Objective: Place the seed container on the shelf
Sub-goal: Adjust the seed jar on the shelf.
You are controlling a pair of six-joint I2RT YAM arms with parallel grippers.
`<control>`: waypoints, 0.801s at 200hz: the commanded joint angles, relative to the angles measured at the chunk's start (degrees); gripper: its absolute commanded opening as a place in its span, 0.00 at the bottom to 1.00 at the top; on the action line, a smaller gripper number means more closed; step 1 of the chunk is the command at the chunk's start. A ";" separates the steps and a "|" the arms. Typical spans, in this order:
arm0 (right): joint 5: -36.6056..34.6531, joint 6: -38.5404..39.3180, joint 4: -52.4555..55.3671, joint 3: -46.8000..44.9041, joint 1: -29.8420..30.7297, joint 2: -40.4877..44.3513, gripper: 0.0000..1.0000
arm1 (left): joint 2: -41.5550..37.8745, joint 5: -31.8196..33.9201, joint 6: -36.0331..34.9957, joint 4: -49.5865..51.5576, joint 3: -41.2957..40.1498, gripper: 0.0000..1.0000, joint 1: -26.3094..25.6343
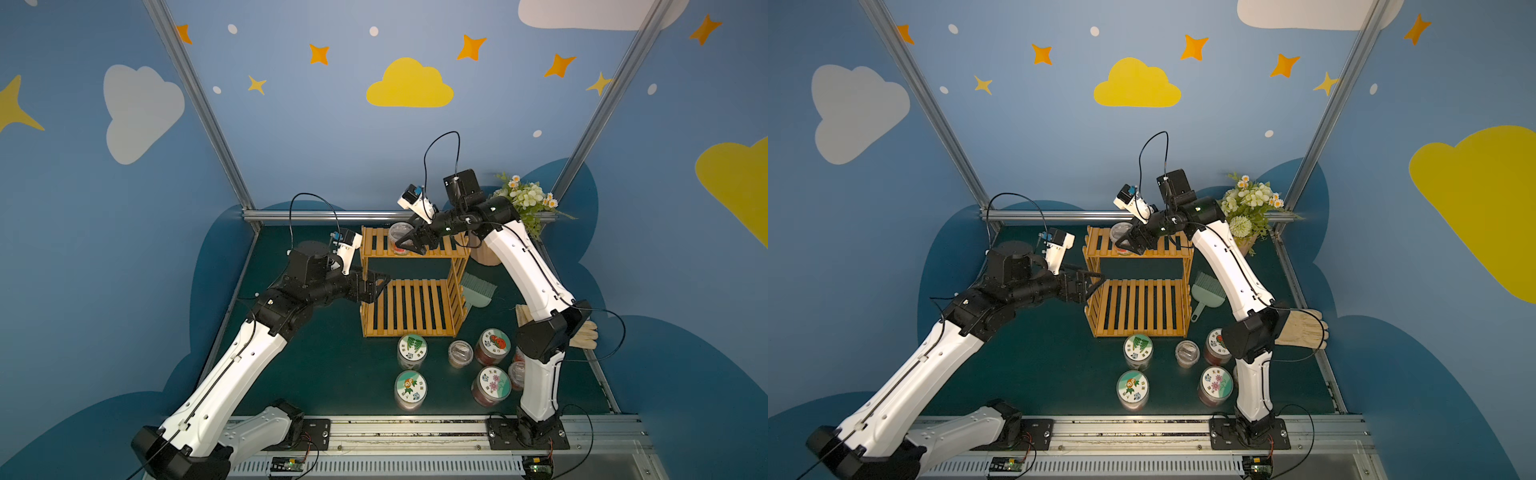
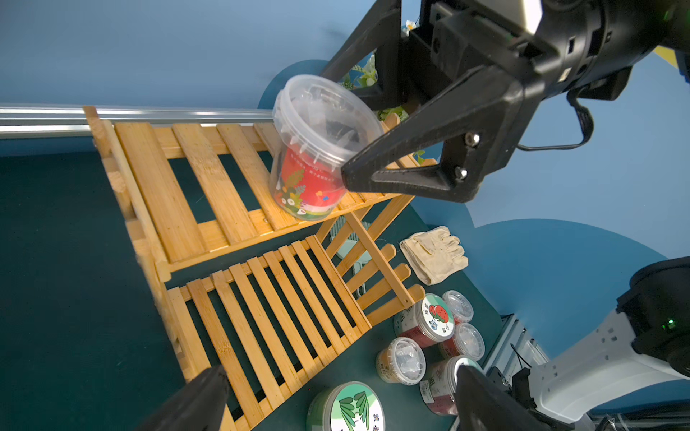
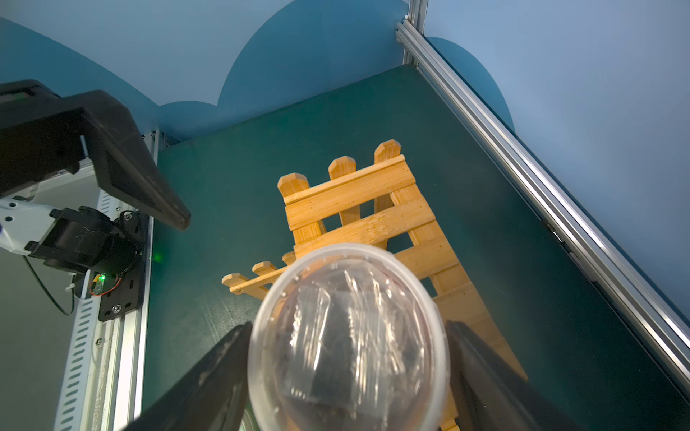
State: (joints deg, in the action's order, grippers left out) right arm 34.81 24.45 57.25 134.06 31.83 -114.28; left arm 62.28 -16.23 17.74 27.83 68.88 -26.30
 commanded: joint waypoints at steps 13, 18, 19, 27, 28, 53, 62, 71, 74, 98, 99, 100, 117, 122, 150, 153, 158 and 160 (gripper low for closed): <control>1.92 0.01 -0.62 0.02 0.38 0.11 0.80 | -1.07 0.48 -0.21 0.66 0.69 1.00 0.20; 1.93 -0.11 -0.45 0.12 0.34 0.19 0.79 | -0.90 1.11 -0.08 1.32 1.26 1.00 0.11; 1.89 -0.11 -0.42 0.14 0.34 0.19 0.79 | -0.92 1.29 -0.03 1.46 1.39 1.00 0.11; 1.78 -0.25 -0.13 0.24 0.38 0.36 0.78 | -1.23 4.58 1.08 2.53 2.16 1.00 0.05; 1.81 -0.31 -0.17 0.19 0.40 0.41 0.78 | -1.39 4.96 1.21 2.59 2.19 1.00 0.04; 0.51 -2.37 -1.24 0.25 0.50 1.55 0.73 | -6.35 11.91 2.37 -2.10 -0.73 1.00 0.07; -0.74 -3.22 -1.34 0.52 0.80 1.85 0.73 | -7.07 14.45 2.43 -1.11 -0.17 1.00 0.03; -2.18 -3.17 -0.05 1.49 1.44 1.87 0.73 | -6.47 16.10 1.86 2.12 1.83 1.00 0.03; -2.79 -3.06 0.42 1.93 1.73 1.88 0.73 | -6.18 16.53 1.60 3.39 2.55 1.00 0.03; -8.95 -6.41 0.25 2.65 3.63 2.01 0.71 | -5.66 20.09 1.30 6.64 3.13 1.00 0.03; -9.13 -6.42 0.20 2.72 3.70 1.98 0.71 | -5.71 20.18 1.36 6.54 2.94 1.00 0.03; -9.36 -7.39 0.17 2.75 3.73 1.97 0.71 | -5.83 20.27 1.39 6.45 2.80 1.00 0.03; -12.06 -15.65 -0.94 4.35 4.18 1.57 0.70 | -6.95 20.26 2.61 3.89 0.22 1.00 0.20; -12.55 -17.14 -0.92 4.79 4.49 1.46 0.69 | -7.02 20.10 2.92 3.30 -0.32 1.00 0.26; -18.40 -20.96 -2.46 5.53 8.04 0.77 0.72 | -6.29 20.97 4.94 1.79 -2.35 1.00 1.19; -18.96 -21.67 -2.77 5.44 8.24 0.66 0.71 | -6.15 20.85 5.18 1.60 -2.55 1.00 1.34; -19.43 -22.74 -3.45 5.50 8.56 0.41 0.71 | -6.01 20.59 5.59 1.27 -2.73 1.00 1.68; -19.58 -23.07 -3.68 5.51 8.65 0.38 0.71 | -5.96 20.44 5.83 1.15 -2.91 1.00 1.87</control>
State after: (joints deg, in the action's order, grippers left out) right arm 20.88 8.58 56.53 138.52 38.61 -114.17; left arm 55.88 3.07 21.23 30.79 66.94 -25.69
